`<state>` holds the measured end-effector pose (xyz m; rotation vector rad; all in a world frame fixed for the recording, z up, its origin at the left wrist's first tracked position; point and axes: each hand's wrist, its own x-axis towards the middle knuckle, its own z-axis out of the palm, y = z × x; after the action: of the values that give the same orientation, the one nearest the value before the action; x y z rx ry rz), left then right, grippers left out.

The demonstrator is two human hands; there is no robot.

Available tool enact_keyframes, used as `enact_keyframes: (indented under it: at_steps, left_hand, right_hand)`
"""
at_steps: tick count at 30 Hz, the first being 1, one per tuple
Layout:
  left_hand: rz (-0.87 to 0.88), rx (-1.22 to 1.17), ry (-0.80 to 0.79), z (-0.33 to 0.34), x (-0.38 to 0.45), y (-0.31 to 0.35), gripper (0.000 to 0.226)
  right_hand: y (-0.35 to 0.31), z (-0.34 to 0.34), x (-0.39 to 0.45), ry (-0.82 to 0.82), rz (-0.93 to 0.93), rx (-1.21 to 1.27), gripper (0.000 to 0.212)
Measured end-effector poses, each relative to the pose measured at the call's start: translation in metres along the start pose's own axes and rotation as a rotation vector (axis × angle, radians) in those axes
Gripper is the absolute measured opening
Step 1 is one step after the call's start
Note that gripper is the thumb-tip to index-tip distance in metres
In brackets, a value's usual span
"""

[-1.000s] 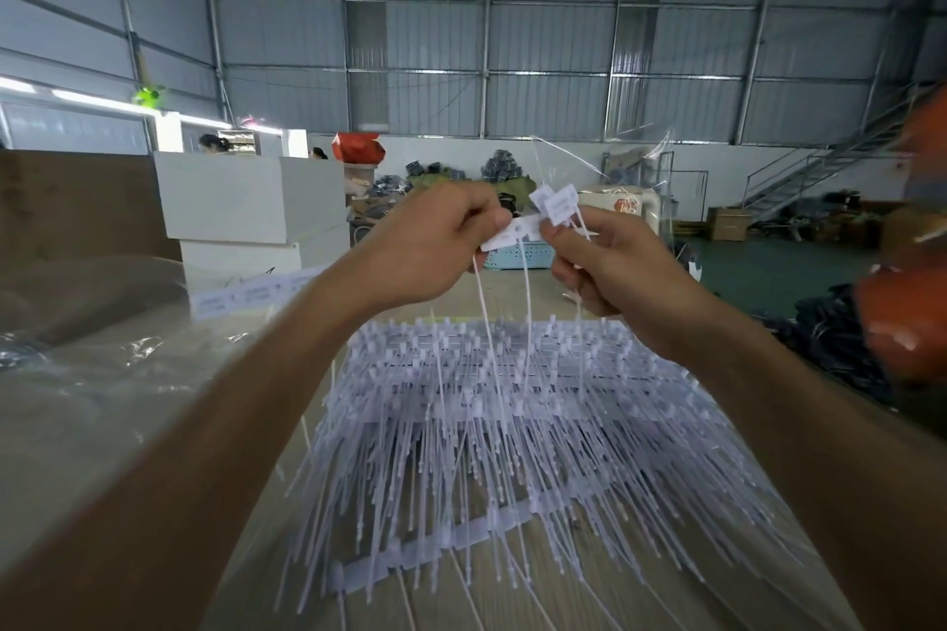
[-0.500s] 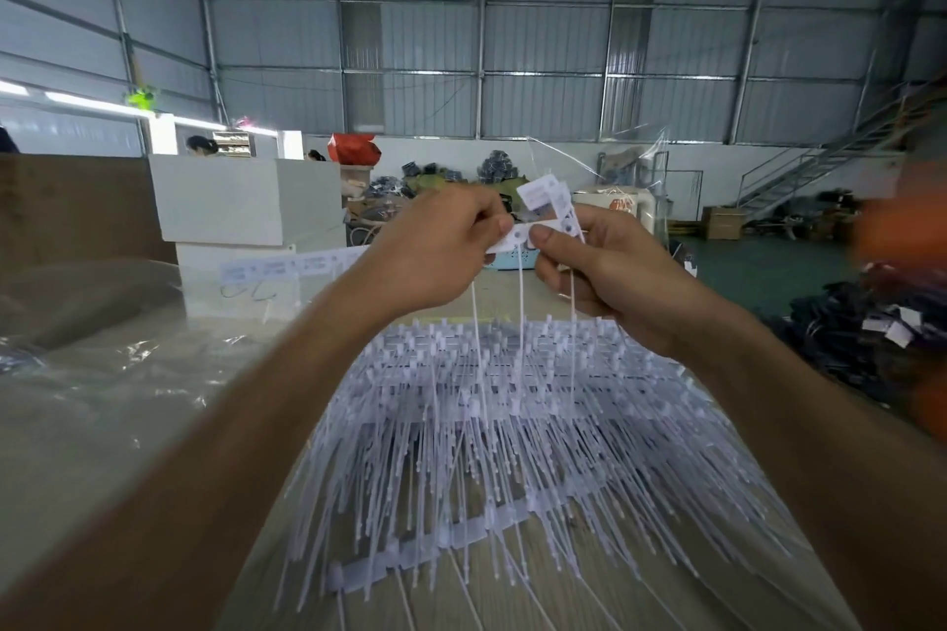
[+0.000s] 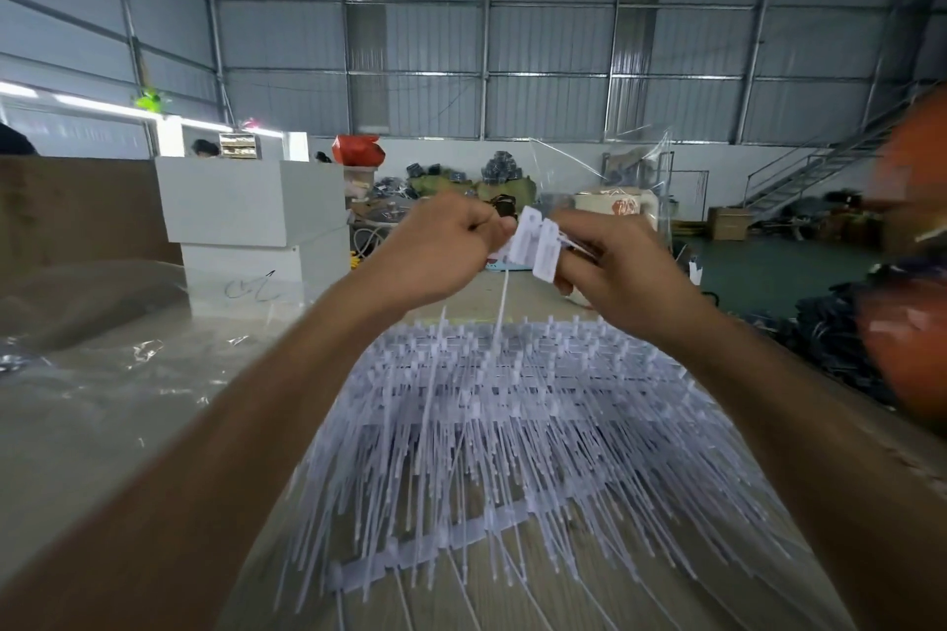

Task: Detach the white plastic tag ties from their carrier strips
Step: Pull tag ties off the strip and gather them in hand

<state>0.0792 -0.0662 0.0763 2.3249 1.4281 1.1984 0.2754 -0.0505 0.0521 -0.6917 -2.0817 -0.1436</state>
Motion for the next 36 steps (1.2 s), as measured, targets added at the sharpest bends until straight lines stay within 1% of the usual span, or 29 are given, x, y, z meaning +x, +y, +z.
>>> enact_keyframes:
  at_steps: [2, 3, 5, 6, 7, 8, 9, 11, 14, 19, 21, 23, 25, 27, 31, 33, 36]
  left_hand:
    - [0.004, -0.032, 0.001, 0.0, -0.002, 0.002, 0.041]
    - [0.01, -0.037, 0.007, 0.0, -0.002, 0.003, 0.039]
    - [0.024, -0.022, 0.01, -0.001, -0.003, 0.005, 0.038]
    - [0.028, -0.015, 0.003, -0.002, -0.003, 0.004, 0.037]
    - [0.031, -0.02, -0.011, -0.003, -0.003, 0.004, 0.037]
    - [0.035, -0.031, -0.029, -0.004, -0.004, 0.003, 0.037]
    - [0.042, -0.041, -0.047, -0.005, -0.004, 0.003, 0.036]
    - [0.061, -0.046, -0.073, -0.007, -0.005, 0.003, 0.034]
    - [0.085, -0.017, -0.076, -0.009, -0.005, 0.001, 0.03]
    - [0.09, 0.017, -0.021, -0.013, -0.003, 0.0, 0.03]
    - [0.075, 0.001, -0.054, -0.014, -0.003, 0.0, 0.032]
    - [0.071, -0.03, -0.08, -0.013, -0.005, -0.001, 0.034]
    - [0.093, -0.067, -0.056, -0.012, -0.006, 0.0, 0.036]
    - [0.116, -0.079, -0.043, -0.011, -0.005, 0.002, 0.033]
    - [0.136, -0.024, -0.127, -0.009, -0.005, -0.001, 0.012]
    - [0.152, -0.01, -0.139, -0.009, -0.005, -0.002, 0.01]
    - [0.176, 0.002, -0.15, -0.009, -0.006, 0.0, 0.012]
  right_hand:
    - [0.003, 0.002, -0.001, 0.0, 0.009, -0.019, 0.007]
    - [0.003, 0.003, 0.0, 0.0, 0.044, 0.016, 0.004]
    - [0.005, 0.005, 0.001, 0.003, 0.149, 0.122, 0.022]
    - [0.007, 0.007, 0.001, 0.0, 0.194, 0.139, 0.022]
    - [0.008, 0.007, 0.001, -0.015, 0.219, 0.127, 0.017]
    - [0.011, 0.007, 0.001, -0.036, 0.232, 0.092, 0.02]
    - [0.013, 0.007, 0.0, -0.057, 0.259, 0.084, 0.028]
    - [0.013, 0.007, 0.0, -0.076, 0.312, 0.097, 0.037]
    - [0.008, 0.009, 0.0, -0.057, 0.332, 0.135, 0.045]
    - [-0.005, 0.014, 0.003, -0.039, 0.329, 0.089, 0.055]
    - [-0.005, 0.014, 0.004, 0.015, 0.415, 0.116, 0.053]
    - [0.0, 0.005, 0.004, 0.128, 0.518, 0.198, 0.053]
    - [0.004, -0.006, 0.001, 0.18, 0.559, 0.298, 0.056]
    - [0.002, -0.009, -0.001, 0.139, 0.568, 0.363, 0.056]
    - [-0.006, 0.002, 0.001, 0.035, 0.547, 0.474, 0.054]
    - [-0.008, 0.006, 0.002, -0.002, 0.545, 0.497, 0.051]
    - [-0.01, 0.005, 0.002, 0.019, 0.537, 0.463, 0.048]
